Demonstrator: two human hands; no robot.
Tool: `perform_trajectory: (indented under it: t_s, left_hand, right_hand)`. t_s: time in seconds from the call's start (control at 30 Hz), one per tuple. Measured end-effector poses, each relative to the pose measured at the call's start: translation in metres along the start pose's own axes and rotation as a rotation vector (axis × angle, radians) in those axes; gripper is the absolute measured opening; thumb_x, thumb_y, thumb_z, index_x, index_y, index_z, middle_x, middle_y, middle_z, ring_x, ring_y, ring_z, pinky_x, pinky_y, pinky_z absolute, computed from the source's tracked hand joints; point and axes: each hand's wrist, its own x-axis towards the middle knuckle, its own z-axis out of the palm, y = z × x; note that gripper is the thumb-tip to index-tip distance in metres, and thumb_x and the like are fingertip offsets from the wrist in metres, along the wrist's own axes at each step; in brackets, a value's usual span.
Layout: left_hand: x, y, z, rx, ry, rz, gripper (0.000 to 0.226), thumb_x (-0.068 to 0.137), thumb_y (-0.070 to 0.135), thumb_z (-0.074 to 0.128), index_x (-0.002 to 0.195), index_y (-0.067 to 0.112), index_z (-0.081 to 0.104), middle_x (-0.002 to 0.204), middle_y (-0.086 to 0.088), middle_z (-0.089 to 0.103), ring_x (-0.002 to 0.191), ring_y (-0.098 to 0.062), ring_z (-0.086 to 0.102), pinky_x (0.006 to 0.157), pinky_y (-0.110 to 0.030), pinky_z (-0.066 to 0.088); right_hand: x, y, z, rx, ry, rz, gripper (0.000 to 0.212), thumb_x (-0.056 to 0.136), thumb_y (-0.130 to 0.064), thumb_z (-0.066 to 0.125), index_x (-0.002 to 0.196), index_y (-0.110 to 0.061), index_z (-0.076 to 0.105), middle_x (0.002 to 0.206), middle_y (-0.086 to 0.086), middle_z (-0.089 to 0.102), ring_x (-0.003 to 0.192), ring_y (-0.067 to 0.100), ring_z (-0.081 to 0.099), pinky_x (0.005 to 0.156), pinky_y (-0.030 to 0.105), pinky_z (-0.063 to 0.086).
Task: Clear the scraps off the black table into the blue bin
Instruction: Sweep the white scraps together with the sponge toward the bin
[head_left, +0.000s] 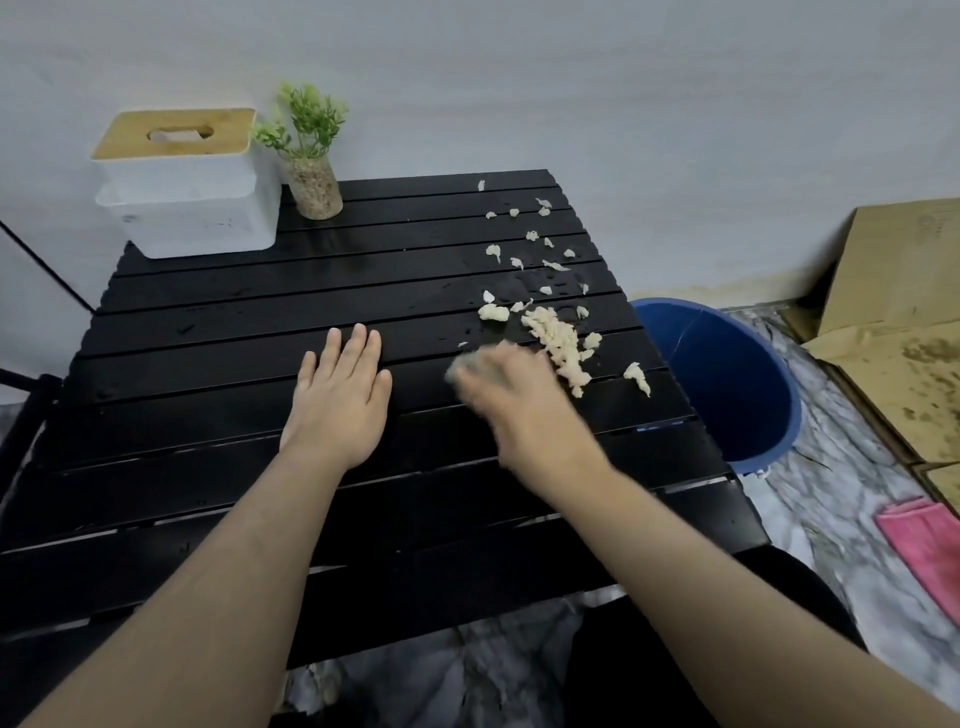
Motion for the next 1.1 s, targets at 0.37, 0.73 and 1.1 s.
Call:
perform_trajectory:
  t_s: [0.37,0.73,1.1]
  left_hand:
    - [-0.001,0.025,-0.007,-0.035,0.007,-0.029,0.053,0.098,0.035,0.019,0.147,0.02,0.008,0.159,0.004,0.003,0.146,-0.015,-0.006,0.119,-0.039,-0.005]
    - [0.022,0.106,0.024,-0.056,0.01,0.072,0.054,0.097,0.037,0.014,0.147,0.019,0.004,0.159,0.003,0.0,0.146,-0.015,-0.009,0.12,-0.038,-0.004]
    - [0.025,0.104,0.029,-0.04,0.043,0.081,0.055,0.097,0.037,0.016,0.147,0.019,0.006,0.159,0.004,0.002,0.146,-0.013,-0.008,0.119,-0.037,-0.003]
  right_hand:
    - [0.013,0.045,-0.031,0.058,-0.005,0.093,0.032,0.091,-0.008,0.052,0.122,-0.011,0.059,0.125,0.018,0.054,0.119,0.037,0.046,0.114,0.039,0.015]
    - [-0.06,0.112,-0.088,-0.007,-0.225,-0.182,0.034,0.092,-0.014,0.051,0.125,-0.015,0.057,0.129,0.012,0.053,0.121,0.023,0.045,0.1,0.044,0.042]
    - [-0.051,0.092,-0.069,0.065,-0.14,-0.286,0.033,0.093,-0.016,0.047,0.124,-0.011,0.056,0.127,0.012,0.058,0.122,0.022,0.05,0.105,0.032,0.04]
